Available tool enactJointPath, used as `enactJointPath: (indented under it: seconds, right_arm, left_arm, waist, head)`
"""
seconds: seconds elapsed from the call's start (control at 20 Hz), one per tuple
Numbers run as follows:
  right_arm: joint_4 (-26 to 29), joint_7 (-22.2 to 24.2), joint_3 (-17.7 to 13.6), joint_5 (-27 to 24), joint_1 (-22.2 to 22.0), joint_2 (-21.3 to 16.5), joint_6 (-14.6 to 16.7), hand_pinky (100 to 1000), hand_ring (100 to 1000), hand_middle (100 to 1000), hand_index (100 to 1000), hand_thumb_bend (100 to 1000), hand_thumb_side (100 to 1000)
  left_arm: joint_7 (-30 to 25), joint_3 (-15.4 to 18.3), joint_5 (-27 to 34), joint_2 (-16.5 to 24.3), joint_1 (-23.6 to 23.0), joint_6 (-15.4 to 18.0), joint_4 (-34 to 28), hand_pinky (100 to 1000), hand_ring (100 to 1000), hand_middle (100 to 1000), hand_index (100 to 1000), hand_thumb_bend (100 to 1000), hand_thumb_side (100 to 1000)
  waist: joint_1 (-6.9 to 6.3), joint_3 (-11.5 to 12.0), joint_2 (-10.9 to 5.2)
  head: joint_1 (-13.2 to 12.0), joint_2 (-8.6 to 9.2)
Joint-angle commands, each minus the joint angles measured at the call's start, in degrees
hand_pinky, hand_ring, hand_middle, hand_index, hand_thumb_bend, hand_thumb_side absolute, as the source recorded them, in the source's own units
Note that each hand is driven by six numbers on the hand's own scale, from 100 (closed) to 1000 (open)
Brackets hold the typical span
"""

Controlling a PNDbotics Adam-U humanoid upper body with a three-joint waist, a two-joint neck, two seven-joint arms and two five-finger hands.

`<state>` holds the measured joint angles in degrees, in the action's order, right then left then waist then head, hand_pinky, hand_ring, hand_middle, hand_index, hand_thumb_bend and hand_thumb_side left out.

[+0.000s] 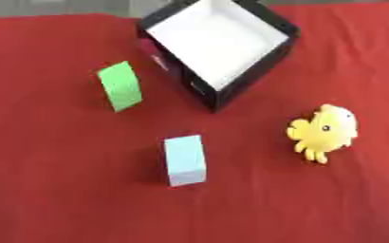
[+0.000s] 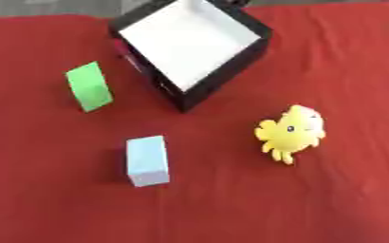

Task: Pick up objects on the table and place them in the box.

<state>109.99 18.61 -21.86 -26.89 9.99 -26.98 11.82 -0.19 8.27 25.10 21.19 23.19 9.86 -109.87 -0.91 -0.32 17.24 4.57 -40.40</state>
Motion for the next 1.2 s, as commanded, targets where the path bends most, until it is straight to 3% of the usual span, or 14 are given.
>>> enactJointPath:
  seconds: [0.05, 0.35, 0.65, 0.9, 1.05, 1.2]
  right_arm:
    - [0.45, 0.06, -0.62, 0.44, 0.28, -1.51, 0.1, 863, 773, 778, 924, 100, 490]
    - [0.35, -0.17, -0.82, 0.36, 0.31, -1.94, 0.03, 862, 770, 776, 924, 100, 489]
    - [0.15, 0.0, -0.68, 0.78, -0.46, -2.9, -0.16, 861, 768, 774, 925, 100, 494]
    - [0.0, 0.51, -0.46, 2.08, -1.5, -3.32, 0.31, 861, 767, 773, 925, 100, 503]
    - [-0.02, 0.67, -0.34, 2.73, -1.8, -3.65, 0.62, 861, 767, 773, 925, 100, 504]
    - [0.01, 0.8, -0.15, 3.07, -1.79, -3.79, 0.72, 861, 767, 773, 926, 100, 507]
  left_arm:
    - [-0.3, -0.1, 0.01, 1.99, 1.1, 0.08, -0.8, 741, 729, 762, 826, 170, 738]
    - [-5.0, -0.76, -0.92, 4.9, 1.72, -2.96, -0.45, 780, 782, 801, 852, 113, 760]
    - [-9.87, -3.03, -3.4, 17.25, 4.5, -1.19, 2.57, 800, 790, 808, 860, 100, 754]
    - [-12.73, -9.3, -7.77, 30.14, 8.12, 4.08, 8.01, 818, 801, 817, 871, 100, 745]
    - [-13.83, -14.31, -12.3, 37.35, 9.59, 7.26, 10.84, 830, 816, 822, 875, 100, 691]
    - [-14.18, -18.37, -17.25, 41.75, 10.76, 9.33, 12.9, 833, 819, 824, 879, 100, 666]
  waist:
    - [-0.54, -0.3, -0.51]
    - [-1.33, -0.88, -0.59]
    - [-2.6, -0.7, -1.56]
    - [-3.51, -0.7, -1.88]
    - [-4.17, -0.87, -1.92]
    - [-4.54, -1.14, -1.86]
  head:
    - [0.87, 0.27]
    - [2.07, -0.01]
    - [2.83, -0.55]
    - [3.84, -0.74]
    - [3.81, -1.06]
    - [3.63, -1.2]
